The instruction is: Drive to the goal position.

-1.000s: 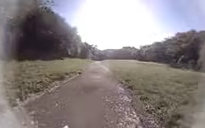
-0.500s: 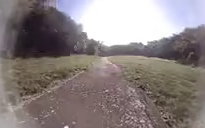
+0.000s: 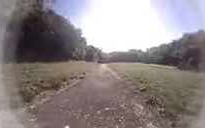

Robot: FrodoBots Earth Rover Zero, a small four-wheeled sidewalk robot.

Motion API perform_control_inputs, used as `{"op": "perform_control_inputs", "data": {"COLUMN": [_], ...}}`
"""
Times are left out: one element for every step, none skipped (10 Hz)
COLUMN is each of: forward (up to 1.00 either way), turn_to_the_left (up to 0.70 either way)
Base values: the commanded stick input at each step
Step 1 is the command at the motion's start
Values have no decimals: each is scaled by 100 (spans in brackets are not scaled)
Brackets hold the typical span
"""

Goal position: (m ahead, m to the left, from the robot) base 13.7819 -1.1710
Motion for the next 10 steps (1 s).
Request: {"op": "perform_control_inputs", "data": {"forward": [100, 100, 100, 100, 100, 100, 100, 100, 100, 100], "turn_to_the_left": [-1, 1, 1, 1, 1, 1, 1, 1, 1, 1]}}
